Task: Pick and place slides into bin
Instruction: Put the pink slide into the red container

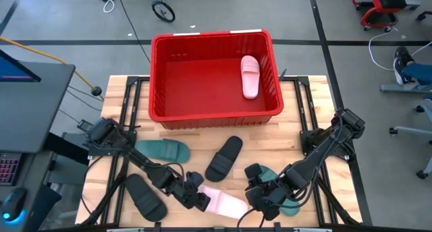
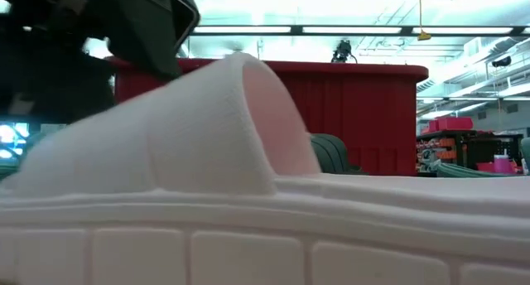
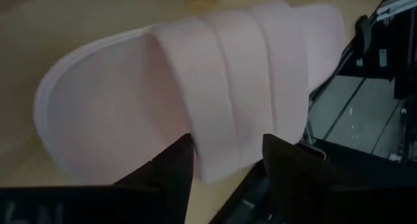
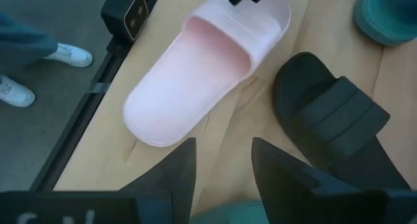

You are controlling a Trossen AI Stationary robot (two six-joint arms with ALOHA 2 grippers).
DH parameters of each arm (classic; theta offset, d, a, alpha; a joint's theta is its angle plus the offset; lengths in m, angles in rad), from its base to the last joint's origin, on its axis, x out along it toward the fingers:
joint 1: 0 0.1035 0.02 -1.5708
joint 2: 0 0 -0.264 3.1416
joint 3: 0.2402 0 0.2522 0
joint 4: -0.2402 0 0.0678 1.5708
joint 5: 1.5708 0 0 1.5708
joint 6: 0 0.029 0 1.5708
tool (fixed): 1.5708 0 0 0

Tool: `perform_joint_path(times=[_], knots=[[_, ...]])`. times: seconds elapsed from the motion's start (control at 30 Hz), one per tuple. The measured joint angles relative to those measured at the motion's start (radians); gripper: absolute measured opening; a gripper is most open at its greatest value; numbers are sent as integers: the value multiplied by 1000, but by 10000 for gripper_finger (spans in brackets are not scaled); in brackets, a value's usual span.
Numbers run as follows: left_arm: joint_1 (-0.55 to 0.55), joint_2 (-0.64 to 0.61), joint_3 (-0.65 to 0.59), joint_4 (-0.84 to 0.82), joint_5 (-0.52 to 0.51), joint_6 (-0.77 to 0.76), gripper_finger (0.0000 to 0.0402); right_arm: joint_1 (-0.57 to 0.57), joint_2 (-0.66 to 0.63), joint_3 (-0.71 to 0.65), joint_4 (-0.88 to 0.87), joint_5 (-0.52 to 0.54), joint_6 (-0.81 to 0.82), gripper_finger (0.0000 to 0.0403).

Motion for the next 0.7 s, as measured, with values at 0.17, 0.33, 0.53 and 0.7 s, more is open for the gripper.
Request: perform_joint_path(times=[0.17, 0.33, 0.53, 0.7], knots=[[25, 1, 0, -1, 1, 35, 161, 0, 0, 0, -1, 0, 0, 153], [52, 1, 0, 2, 10, 126, 70, 0, 0, 0, -1, 0, 0, 153], [87, -3, -1, 60, 103, 165, 11, 16, 0, 0, -1, 2, -14, 153], [101, -63, 0, 112, 111, 197, 5, 76, 0, 0, 6, 2, -81, 153]])
